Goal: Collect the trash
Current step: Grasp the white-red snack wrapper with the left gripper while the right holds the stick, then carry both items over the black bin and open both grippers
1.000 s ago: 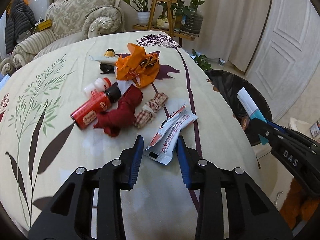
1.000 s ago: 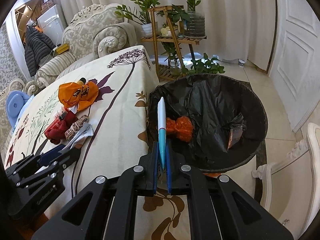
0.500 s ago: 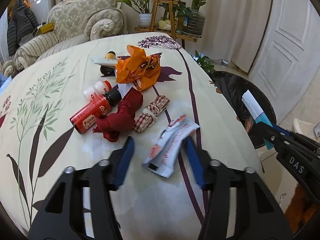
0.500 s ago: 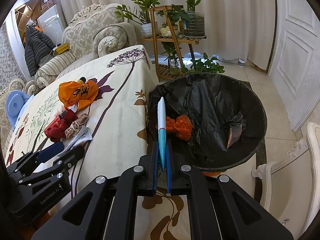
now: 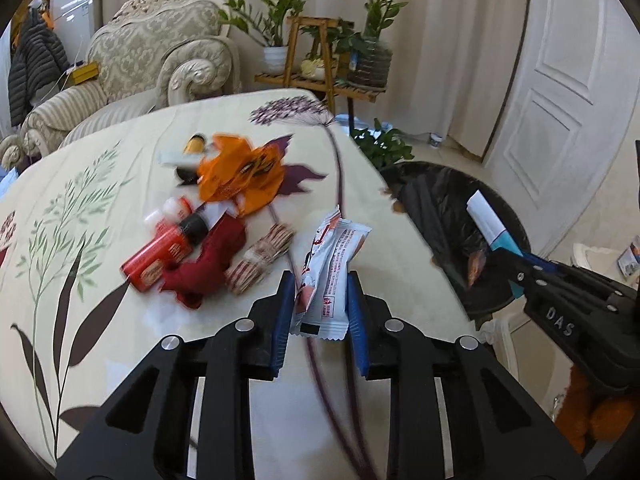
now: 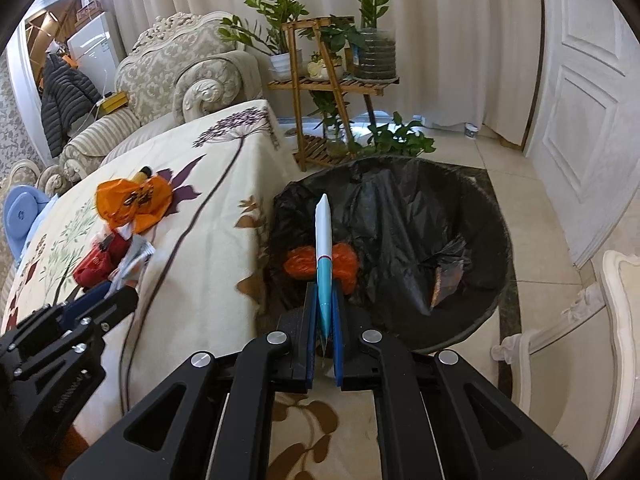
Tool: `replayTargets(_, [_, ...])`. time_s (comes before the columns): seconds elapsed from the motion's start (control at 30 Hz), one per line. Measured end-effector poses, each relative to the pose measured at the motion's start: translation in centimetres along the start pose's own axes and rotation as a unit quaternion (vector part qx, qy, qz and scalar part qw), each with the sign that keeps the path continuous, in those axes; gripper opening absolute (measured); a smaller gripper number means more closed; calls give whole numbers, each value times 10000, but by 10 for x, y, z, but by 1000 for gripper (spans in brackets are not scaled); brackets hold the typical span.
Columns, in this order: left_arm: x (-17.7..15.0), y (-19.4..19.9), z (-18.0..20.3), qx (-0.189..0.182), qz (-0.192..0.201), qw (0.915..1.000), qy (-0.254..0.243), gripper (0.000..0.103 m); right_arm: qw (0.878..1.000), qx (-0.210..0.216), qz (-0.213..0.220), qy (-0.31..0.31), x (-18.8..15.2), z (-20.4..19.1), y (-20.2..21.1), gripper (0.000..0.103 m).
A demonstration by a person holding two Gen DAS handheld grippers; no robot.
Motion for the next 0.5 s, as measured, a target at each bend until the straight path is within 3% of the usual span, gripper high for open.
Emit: replayTargets(0.5, [45, -52, 60, -101, -107, 9993, -332, 26, 9990, -451, 21, -77, 30, 52, -29, 7])
Point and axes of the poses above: each gripper's, at about its wrist camera, not at the fingertips, and y roughly against the way its jaws point, z to its right, x to its top, the point moved 10 cm from there along -y, roughly the way its jaws point, and after that the axes turned 3 degrees about -x, right-handed, at the moved point
